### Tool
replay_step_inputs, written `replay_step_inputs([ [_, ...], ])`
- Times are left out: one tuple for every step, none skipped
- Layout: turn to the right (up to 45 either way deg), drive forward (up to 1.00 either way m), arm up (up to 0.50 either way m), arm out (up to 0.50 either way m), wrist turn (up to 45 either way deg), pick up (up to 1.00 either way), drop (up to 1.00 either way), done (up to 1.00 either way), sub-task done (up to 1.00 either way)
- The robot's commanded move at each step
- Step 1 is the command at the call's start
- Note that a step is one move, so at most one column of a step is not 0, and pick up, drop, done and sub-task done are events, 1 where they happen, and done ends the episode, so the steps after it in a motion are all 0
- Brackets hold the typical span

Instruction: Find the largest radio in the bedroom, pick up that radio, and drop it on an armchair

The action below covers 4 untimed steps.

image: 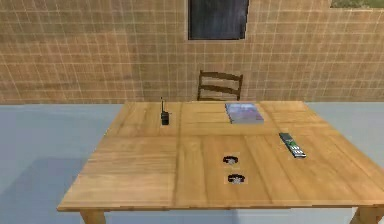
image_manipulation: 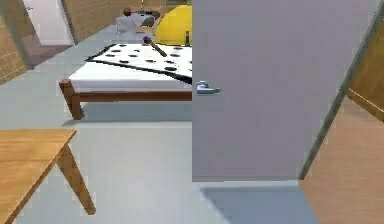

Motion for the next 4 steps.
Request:
replay_step_inputs([
  [-45.0,0.0,0.0,0.0,0.0,0.0,0.0,0.0,0.0],
  [-18.0,0.0,0.0,0.0,0.0,0.0,0.0,0.0,0.0],
  [-3.0,0.0,0.0,0.0,0.0,0.0,0.0,0.0,0.0],
  [0.0,1.0,0.0,0.0,0.0,0.0,0.0,0.0,0.0],
])
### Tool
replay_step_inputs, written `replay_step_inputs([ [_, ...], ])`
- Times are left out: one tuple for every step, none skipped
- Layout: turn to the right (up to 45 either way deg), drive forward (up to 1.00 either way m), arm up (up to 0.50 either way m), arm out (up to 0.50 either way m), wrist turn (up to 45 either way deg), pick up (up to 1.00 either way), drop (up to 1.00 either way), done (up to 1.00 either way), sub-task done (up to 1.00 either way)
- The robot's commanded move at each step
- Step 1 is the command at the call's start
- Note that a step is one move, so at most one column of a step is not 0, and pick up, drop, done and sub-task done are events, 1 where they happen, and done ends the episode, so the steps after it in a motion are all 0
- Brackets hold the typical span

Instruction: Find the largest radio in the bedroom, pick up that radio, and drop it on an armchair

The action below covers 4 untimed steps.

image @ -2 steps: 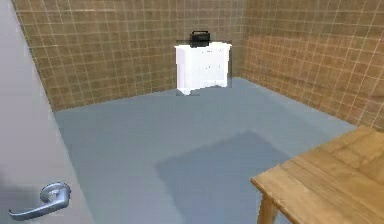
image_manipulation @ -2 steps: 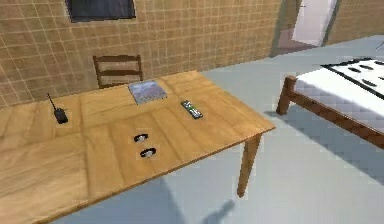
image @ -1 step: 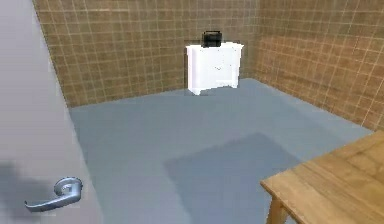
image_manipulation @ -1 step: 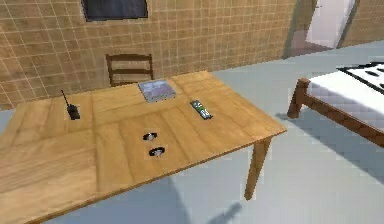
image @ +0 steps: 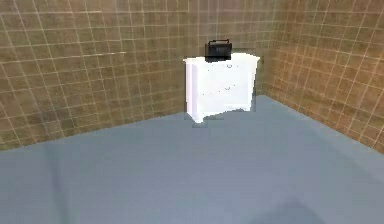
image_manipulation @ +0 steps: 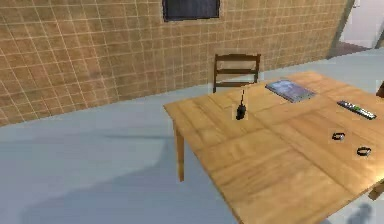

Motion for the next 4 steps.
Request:
replay_step_inputs([
  [0.0,1.0,0.0,0.0,0.0,0.0,0.0,0.0,0.0],
  [0.0,0.8,0.0,0.0,0.0,0.0,0.0,0.0,0.0],
  [-45.0,0.0,0.0,0.0,0.0,0.0,0.0,0.0,0.0],
  [-21.0,0.0,0.0,0.0,0.0,0.0,0.0,0.0,0.0],
])
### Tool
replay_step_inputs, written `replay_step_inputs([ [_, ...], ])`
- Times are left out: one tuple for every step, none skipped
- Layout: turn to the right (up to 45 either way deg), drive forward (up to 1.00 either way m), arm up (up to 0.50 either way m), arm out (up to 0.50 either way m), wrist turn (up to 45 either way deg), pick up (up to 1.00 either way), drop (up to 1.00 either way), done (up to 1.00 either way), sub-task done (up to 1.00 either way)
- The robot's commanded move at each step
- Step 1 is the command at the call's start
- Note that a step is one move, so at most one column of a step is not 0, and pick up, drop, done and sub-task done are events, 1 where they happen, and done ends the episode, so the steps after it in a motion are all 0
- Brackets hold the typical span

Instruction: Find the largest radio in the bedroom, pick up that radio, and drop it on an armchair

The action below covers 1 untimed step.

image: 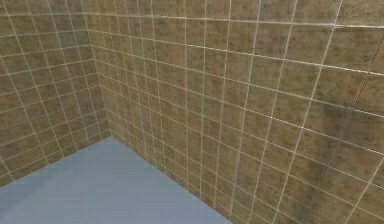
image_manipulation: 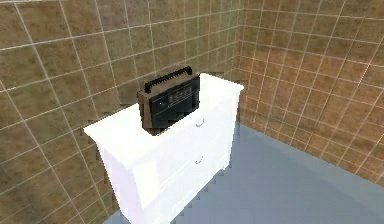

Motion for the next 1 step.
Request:
replay_step_inputs([
  [0.0,0.0,0.5,0.0,0.0,0.0,0.0,0.0,0.0],
])
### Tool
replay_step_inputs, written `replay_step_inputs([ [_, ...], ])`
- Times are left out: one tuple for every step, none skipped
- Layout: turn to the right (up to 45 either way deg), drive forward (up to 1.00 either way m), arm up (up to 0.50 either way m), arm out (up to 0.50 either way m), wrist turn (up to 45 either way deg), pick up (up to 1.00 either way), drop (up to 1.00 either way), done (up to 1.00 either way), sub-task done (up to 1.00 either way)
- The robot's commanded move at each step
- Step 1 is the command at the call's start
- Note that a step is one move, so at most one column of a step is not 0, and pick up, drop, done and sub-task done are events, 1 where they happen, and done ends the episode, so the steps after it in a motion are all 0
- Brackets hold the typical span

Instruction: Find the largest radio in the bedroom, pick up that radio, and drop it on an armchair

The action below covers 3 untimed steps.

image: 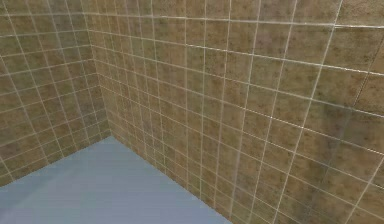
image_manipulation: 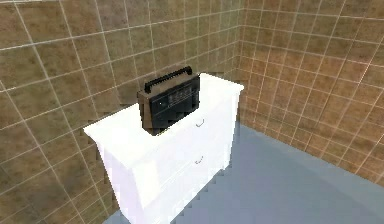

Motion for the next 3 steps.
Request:
replay_step_inputs([
  [0.0,0.0,0.38,0.0,0.0,0.0,0.0,0.0,0.0],
  [0.0,0.0,0.0,0.5,0.0,0.0,0.0,0.0,0.0],
  [0.0,0.0,0.0,0.0,45.0,0.0,0.0,0.0,0.0],
])
